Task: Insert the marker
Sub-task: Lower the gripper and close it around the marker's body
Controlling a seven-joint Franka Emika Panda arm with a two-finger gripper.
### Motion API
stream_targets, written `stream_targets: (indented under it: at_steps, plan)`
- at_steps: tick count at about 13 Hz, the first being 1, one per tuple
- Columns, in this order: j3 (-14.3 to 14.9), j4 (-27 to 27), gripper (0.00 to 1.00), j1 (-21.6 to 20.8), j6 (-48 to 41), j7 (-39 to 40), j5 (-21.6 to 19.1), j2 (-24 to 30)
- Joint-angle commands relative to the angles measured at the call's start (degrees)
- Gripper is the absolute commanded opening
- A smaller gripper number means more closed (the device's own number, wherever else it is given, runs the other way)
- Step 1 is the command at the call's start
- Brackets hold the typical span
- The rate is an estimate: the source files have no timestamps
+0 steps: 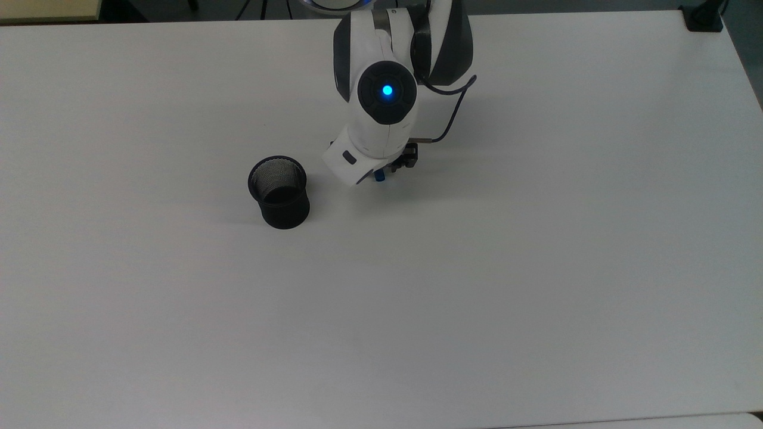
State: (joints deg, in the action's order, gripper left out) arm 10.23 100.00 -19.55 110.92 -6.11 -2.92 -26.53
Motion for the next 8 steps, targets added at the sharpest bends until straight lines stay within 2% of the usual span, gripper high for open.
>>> stream_targets:
  at_steps: [1,4,7,8]
  plan:
    - [0.58,1.34,0.62,-0.92,1.49,-1.19,0.98,0.78]
    - [0.58,1.52,0.30,-1.01,1.49,-1.28,1.16,0.87]
    - [0.58,1.52,0.07,-1.62,1.49,-1.63,1.42,0.69]
    - [0.58,1.52,0.04,-1.63,1.49,-1.72,1.86,0.69]
